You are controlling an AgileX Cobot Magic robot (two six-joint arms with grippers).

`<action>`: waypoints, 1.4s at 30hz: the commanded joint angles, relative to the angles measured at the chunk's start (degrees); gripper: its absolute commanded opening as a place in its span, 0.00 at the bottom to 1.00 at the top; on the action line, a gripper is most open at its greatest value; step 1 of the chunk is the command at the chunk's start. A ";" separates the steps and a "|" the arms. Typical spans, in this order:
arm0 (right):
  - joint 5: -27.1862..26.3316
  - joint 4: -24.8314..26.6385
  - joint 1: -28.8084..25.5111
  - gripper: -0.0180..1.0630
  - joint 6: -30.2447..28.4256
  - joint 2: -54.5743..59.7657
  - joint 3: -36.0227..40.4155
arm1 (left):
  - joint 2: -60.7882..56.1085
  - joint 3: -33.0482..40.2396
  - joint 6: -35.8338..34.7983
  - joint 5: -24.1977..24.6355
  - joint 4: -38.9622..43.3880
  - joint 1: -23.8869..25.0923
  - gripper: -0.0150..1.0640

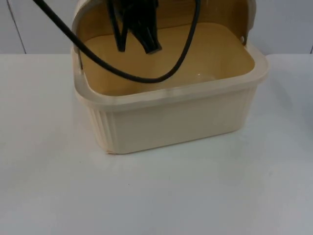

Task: Open the box lid with the left hand, place the block into the box with the right hand, then close the box lid with the left hand.

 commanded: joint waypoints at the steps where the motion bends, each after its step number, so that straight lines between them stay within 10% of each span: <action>1: -0.13 -0.10 0.04 0.99 0.22 -0.05 -0.46 | -1.14 -0.30 0.02 0.60 -3.41 0.13 0.01; 16: -0.34 -0.10 0.04 0.99 0.22 -0.05 -0.46 | -9.70 -0.30 3.12 13.09 -42.22 0.13 0.01; 33: -0.71 0.29 0.04 0.99 0.62 -0.05 1.90 | -30.05 13.78 3.66 3.83 -51.50 1.16 0.01; 42: -0.99 1.90 0.04 0.99 0.62 -0.05 1.87 | -39.34 14.64 3.54 6.87 -51.66 16.29 0.01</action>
